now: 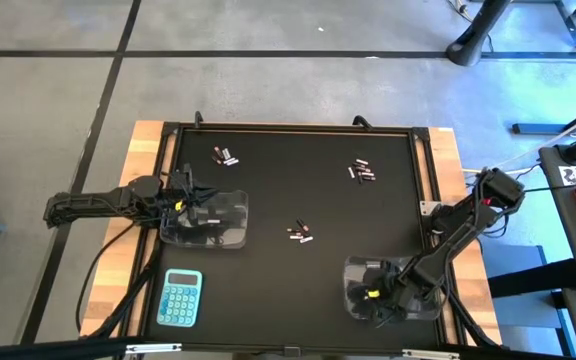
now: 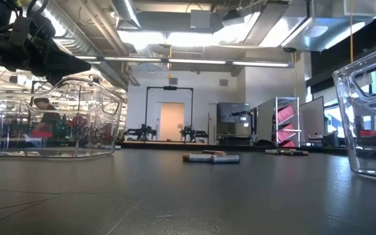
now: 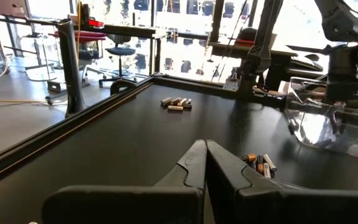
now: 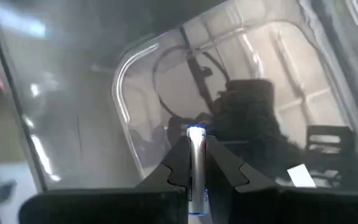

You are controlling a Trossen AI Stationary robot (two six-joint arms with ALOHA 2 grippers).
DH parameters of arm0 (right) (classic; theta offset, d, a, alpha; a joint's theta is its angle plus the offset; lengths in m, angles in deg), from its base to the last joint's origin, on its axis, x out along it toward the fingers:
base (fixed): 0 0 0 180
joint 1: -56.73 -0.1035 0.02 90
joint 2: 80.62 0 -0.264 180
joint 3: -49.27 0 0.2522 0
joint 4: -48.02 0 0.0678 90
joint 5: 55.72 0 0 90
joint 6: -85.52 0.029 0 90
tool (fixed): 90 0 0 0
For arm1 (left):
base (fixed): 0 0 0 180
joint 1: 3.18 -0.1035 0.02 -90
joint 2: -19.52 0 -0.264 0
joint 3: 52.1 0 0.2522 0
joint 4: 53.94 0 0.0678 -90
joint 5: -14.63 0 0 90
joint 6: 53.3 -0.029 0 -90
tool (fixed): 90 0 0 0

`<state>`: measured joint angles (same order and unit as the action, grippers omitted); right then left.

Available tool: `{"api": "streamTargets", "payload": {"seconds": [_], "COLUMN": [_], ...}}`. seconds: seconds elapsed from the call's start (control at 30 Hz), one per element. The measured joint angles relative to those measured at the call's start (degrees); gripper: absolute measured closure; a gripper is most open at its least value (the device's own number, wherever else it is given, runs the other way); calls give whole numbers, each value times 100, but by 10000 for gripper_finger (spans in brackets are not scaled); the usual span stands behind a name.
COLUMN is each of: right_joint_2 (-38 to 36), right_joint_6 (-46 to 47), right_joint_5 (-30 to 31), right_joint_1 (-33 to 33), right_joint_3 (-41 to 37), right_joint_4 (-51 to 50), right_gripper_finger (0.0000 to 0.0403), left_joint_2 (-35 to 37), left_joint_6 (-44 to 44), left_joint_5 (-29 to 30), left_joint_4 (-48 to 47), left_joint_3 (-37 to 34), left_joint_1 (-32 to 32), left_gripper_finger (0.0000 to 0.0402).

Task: Sort batteries
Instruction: Put the white battery into the right transparent bin

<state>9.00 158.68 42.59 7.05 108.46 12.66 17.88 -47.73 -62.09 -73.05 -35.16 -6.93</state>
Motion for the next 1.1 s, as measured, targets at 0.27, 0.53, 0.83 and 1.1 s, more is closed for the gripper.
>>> {"api": "streamTargets", "payload": {"seconds": [0.27,0.53,0.83,1.1], "right_joint_2": [0,-17,-730,-1221], "right_joint_6": [453,266,0,-1850], "right_joint_5": [-44,-226,236,3819], "right_joint_1": [143,136,133,447], "right_joint_3": [-98,-43,1270,2852], "right_joint_4": [44,-27,-2194,-3988], "right_gripper_finger": [365,297,268,267], "left_joint_2": [0,-1,1,1], "left_joint_6": [0,-1,0,-1], "left_joint_5": [-1,0,0,0], "left_joint_4": [0,-2,-2,-2], "left_joint_3": [0,0,0,0], "left_joint_1": [0,0,0,0], "left_gripper_finger": [402,402,402,402]}}
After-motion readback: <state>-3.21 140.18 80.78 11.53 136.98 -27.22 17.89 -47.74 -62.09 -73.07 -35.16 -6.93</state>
